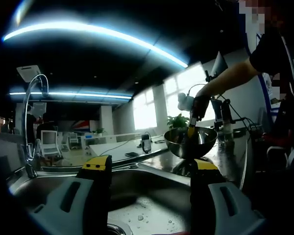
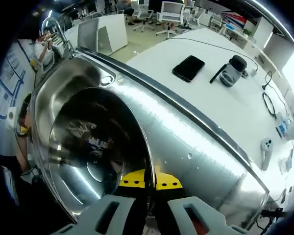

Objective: Pick up bowl with dirty water move over sink pour dirty water into sink return bowl to place

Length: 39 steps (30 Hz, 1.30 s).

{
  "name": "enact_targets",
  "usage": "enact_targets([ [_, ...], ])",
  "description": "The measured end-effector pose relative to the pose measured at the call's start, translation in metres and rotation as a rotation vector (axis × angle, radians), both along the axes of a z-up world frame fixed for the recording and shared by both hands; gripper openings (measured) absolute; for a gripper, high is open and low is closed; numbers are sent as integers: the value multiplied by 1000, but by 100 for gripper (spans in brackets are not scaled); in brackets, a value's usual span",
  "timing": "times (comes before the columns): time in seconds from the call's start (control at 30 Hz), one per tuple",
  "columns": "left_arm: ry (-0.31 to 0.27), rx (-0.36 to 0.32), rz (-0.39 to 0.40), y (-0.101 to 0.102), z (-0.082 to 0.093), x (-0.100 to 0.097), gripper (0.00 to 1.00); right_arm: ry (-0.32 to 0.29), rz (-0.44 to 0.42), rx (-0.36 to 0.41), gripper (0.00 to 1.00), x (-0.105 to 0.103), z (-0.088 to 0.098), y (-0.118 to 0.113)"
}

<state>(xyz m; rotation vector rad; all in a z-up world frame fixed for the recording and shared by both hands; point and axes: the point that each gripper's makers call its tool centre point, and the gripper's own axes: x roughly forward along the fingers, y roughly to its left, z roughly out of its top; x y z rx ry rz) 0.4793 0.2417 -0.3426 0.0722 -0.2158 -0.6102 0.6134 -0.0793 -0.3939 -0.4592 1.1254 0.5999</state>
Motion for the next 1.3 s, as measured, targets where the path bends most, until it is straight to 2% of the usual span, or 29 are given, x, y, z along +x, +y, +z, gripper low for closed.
enact_targets([
  [0.07,0,-1,1,0,0,0,59,-21,46,-12,0,3,2,3],
  [0.27,-2,-2,4,1,0,0,59,-50,103,-44,0,2,5,11],
  [0.3,-3,-1,4,1,0,0,59,-66,139,-53,0,3,6,12],
  [0.43,-4,0,5,1,1,-1,59,-79,163,-51,0,24,13,13],
  [0.57,-5,1,6,1,1,-1,59,-94,183,-65,0,34,16,14],
  [0.7,-7,2,8,1,1,0,59,-131,237,-71,0,43,22,23],
  [0.93,-5,7,6,0,0,0,59,-168,309,-132,0,42,27,36],
  [1.03,-5,4,6,0,0,0,59,-185,337,-115,0,45,31,43],
  [1.3,-5,1,10,1,0,-1,59,-233,377,-131,0,46,41,58],
])
